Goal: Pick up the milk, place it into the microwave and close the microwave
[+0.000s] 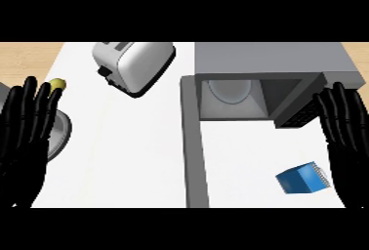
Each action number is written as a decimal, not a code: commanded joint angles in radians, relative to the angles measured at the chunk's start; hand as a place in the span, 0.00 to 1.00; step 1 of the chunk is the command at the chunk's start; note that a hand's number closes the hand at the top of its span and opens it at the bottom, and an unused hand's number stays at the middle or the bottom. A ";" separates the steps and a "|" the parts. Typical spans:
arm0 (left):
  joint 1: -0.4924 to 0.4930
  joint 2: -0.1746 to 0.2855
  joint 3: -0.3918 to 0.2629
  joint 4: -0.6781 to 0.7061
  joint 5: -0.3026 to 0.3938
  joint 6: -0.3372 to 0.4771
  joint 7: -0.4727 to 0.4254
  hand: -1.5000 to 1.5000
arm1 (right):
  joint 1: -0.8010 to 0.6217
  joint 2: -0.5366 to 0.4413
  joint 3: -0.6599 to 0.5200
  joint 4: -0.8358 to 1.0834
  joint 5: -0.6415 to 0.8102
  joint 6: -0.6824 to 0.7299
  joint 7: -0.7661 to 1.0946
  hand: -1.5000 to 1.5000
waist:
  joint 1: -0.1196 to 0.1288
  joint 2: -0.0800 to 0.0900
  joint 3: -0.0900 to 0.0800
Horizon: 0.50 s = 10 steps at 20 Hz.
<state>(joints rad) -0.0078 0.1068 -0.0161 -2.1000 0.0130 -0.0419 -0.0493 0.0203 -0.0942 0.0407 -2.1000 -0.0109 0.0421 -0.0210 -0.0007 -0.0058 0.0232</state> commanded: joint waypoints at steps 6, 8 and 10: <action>-0.047 0.016 0.030 0.018 -0.018 0.013 0.070 0.00 | 0.289 0.004 -0.078 -0.249 0.029 -0.039 -0.007 0.00 | -0.018 0.002 -0.023; 0.058 -0.074 0.006 0.056 0.091 0.020 0.099 0.00 | 0.377 0.033 -0.038 -0.223 -0.064 0.010 0.015 0.00 | -0.022 0.000 -0.023; 0.083 -0.095 -0.049 0.052 0.052 0.024 0.088 0.00 | 0.447 0.021 -0.076 -0.266 -0.099 0.034 0.017 0.00 | -0.016 0.002 -0.023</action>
<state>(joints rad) 0.0142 0.0631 -0.0136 -2.0570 0.0575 -0.0256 0.0335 0.3305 -0.0824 -0.0188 -2.2989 -0.0660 0.0520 -0.0108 -0.0176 -0.0040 0.0022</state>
